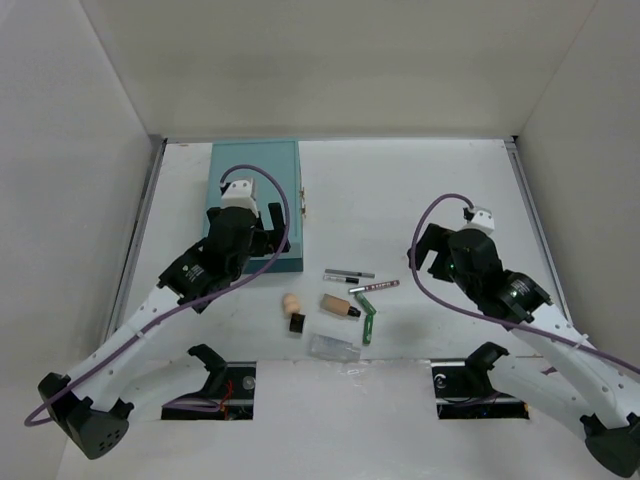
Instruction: Organize the makeup
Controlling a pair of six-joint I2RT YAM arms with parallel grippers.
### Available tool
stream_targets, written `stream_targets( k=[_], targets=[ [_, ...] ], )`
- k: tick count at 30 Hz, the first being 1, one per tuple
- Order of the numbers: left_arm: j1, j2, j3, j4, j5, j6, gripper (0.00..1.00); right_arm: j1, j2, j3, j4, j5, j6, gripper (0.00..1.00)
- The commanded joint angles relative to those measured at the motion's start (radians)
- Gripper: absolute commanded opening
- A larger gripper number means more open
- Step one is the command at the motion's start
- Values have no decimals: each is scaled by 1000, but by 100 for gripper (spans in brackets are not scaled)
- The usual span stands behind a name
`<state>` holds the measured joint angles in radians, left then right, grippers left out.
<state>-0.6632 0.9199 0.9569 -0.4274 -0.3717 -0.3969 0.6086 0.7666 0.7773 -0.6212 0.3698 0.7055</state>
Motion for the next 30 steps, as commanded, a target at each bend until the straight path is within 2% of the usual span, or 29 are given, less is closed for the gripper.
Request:
stream_targets(
  k=[1,8,12,15,18,20,24,27,30],
  targets=[
    [7,-33,-10,15,-19,18,100,7,14,7,83,1,-69,100],
    [37,10,23,39,-13,44,100,104,86,23,237,-41,-172,100],
    [69,75,69,55,-12,72,100,119,146,16,447,-161,-222,100],
    [138,137,124,84,-4,95,100,121,252,63,567,-250,-238,100],
    [219,194,178,122,59,110,92,116,429,167,629,-337,-227,100],
    [282,241,216,130,123,107,78,105,547,255,640,-379,-209,91],
    [360,322,272,141,211,101,55,69,742,417,660,-449,-141,81],
    [377,384,310,141,226,112,45,27,858,514,695,-511,-57,68],
    [389,442,338,127,226,133,40,-14,959,589,736,-612,14,62]
  ],
)
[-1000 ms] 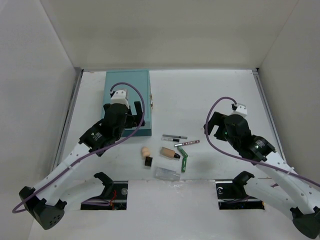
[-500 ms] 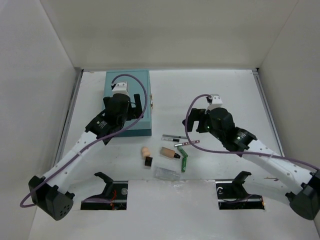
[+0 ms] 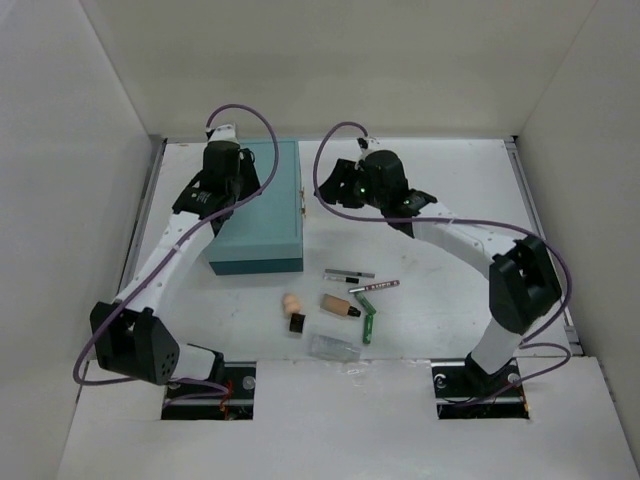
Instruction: Organize the makeup
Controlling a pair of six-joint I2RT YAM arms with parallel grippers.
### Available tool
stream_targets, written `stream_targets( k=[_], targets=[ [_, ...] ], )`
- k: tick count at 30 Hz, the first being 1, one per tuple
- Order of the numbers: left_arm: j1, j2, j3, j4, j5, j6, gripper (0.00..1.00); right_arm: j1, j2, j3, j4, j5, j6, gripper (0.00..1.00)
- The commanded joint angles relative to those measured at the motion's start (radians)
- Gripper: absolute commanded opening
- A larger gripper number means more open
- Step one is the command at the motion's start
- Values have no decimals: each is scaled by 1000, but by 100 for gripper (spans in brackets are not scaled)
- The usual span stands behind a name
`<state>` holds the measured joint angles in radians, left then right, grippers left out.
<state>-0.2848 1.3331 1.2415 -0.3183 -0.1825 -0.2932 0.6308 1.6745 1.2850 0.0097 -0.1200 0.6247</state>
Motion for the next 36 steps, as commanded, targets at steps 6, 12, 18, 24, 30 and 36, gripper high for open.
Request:
stream_targets(
  k=[6,12,18,24,30,36],
  targets=[
    [43,110,64,-11,35,54,37,-76,188,139,205,-292,190,65],
    [49,163,56,-18,37,55,36,-79,258,174,233,-316,201,69],
    [72,146,47,-18,28,49,51,-92,321,204,237,-323,227,71],
    [176,51,49,-18,37,48,57,-96,373,231,249,-339,262,66],
    [302,34,15,1,168,43,67,-105,410,212,354,-389,326,63],
    [364,101,-40,48,327,40,60,-105,436,212,401,-417,354,61]
  ],
)
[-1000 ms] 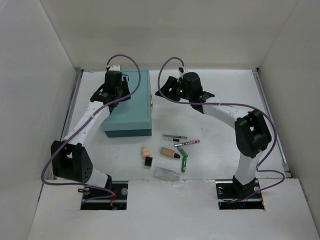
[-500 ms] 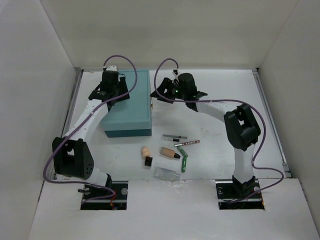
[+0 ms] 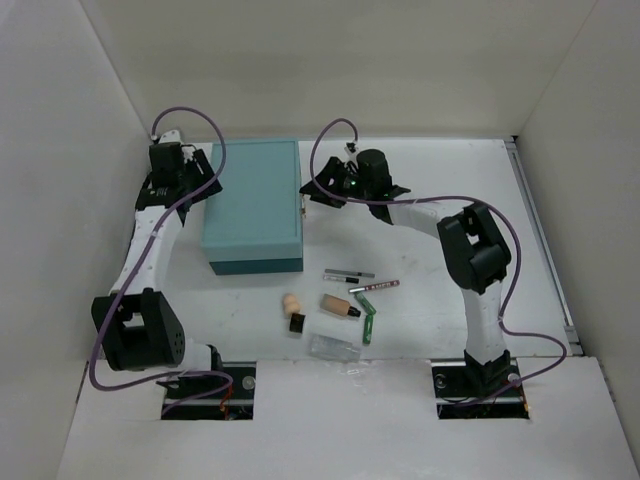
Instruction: Organize the makeup
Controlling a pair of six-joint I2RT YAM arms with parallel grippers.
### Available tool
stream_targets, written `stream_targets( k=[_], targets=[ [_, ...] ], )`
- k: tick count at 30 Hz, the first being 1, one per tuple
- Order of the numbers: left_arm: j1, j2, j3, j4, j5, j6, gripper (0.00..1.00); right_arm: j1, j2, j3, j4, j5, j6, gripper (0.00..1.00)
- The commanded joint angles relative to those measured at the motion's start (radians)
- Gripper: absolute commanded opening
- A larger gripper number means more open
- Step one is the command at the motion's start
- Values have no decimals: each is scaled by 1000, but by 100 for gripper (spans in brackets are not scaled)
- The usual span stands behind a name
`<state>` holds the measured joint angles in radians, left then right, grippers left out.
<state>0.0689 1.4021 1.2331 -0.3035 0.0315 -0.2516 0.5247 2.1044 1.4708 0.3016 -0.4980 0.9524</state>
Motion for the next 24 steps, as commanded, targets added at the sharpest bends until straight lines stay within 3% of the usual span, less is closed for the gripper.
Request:
stream_targets(
  k=[1,15,24],
  targets=[
    [12,41,-37,43,123,0,59,1,9,28,111,-39,28,61],
    [65,124,-98,79,168,0,38,2,58,3,197,-62,108,59],
    [76,136,-132,107,200,0,35,5,111,-17,366,-106,253,51]
  ],
)
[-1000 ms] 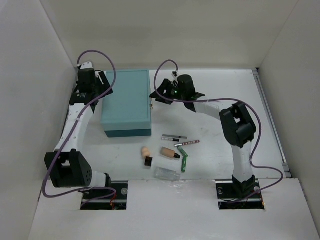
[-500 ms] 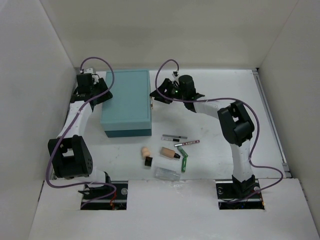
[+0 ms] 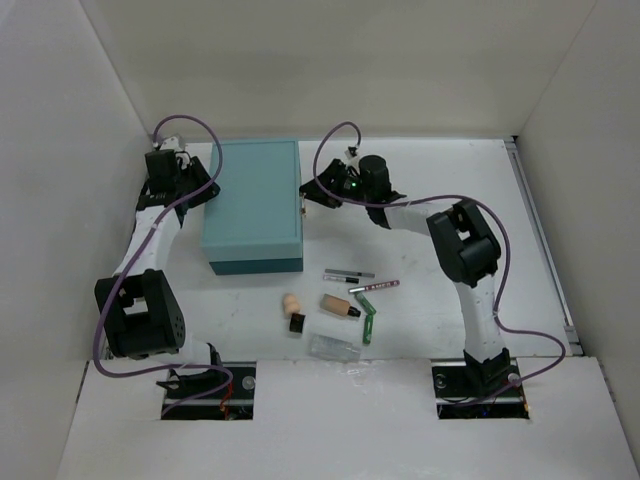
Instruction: Organize the makeup
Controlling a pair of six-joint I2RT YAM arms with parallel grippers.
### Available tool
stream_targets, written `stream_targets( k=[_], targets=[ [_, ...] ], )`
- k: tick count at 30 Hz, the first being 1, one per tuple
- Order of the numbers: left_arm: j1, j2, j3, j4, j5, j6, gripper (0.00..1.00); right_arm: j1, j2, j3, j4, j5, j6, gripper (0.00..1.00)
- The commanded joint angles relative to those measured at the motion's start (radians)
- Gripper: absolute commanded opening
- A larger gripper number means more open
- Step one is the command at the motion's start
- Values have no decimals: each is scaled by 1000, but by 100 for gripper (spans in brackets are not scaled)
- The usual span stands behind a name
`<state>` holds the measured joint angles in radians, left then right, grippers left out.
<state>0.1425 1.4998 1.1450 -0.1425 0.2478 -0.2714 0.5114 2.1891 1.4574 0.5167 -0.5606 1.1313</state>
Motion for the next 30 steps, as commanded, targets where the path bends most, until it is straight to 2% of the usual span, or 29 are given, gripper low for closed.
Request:
stream_targets(
  k=[1,5,6,12,21,30],
  targets=[
    [4,43,-45,-54,-18,20,35,20,31,-9,175,-51,93,50],
    [6,57,-45,-58,-19,21,33,25,43,-42,281,-67,159,46],
    [6,60,-45,-58,-19,23,33,25,49,-46,304,-70,176,40],
    [6,66,-42,-65,-25,23,30,25,49,-77,370,-65,222,20],
    [9,80,-42,-72,-48,21,27,-84,-90,-212,316,-70,144,15],
    [15,114,-33,-86,-71,21,22,-208,-255,-304,28,-29,-57,14]
  ],
)
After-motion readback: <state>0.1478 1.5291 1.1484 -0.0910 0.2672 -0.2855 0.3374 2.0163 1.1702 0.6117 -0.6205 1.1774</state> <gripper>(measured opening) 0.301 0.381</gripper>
